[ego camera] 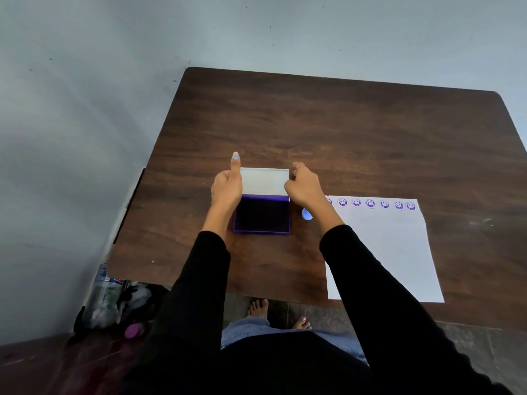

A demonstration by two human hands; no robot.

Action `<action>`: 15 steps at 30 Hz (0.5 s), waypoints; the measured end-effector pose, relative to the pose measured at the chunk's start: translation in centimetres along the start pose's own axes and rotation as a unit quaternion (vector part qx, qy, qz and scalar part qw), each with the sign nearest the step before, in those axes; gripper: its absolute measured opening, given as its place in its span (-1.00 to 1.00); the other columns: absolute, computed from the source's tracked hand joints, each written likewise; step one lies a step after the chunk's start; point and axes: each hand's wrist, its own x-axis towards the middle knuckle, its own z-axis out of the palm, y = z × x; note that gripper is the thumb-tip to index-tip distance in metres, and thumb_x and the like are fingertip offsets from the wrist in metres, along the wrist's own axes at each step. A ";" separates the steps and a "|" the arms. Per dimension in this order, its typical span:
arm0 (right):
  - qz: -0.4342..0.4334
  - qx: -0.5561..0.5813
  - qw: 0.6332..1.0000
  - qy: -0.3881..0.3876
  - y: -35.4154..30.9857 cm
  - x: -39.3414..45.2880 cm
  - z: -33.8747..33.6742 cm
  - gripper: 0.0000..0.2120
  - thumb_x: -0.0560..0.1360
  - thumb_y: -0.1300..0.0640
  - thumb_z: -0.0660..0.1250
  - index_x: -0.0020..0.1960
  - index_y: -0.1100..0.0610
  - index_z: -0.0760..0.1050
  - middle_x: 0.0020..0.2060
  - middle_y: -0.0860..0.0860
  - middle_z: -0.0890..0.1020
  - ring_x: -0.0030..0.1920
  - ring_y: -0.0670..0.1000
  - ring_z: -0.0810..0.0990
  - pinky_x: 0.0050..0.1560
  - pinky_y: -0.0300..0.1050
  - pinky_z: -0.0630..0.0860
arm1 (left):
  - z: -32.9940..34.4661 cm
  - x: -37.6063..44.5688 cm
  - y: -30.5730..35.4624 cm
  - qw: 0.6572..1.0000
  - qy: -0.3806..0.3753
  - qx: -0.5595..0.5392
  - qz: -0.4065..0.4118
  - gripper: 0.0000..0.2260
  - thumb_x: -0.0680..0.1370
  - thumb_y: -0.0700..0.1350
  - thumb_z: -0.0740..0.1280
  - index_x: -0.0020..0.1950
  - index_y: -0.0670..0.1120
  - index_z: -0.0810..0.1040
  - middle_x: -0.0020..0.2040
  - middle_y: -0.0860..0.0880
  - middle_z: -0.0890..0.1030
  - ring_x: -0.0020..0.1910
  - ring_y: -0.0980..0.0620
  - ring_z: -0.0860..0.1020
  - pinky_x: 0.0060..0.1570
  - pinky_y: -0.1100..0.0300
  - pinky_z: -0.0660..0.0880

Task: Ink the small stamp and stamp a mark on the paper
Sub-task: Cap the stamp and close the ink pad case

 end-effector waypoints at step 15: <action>0.011 0.085 0.994 0.073 -1.0 0.7 0.2 -0.48 0.43 0.18 0.23 0.39 0.10 0.30 0.22 0.01 0.55 0.30 0.09 0.42 0.40 0.12 0.21 | -0.2 0.7 0.9 0.998 -0.009 -0.048 -0.032 -0.59 0.53 0.36 -0.02 -0.18 0.05 0.32 -0.16 0.08 0.46 -0.12 0.08 0.46 -0.06 0.11 0.30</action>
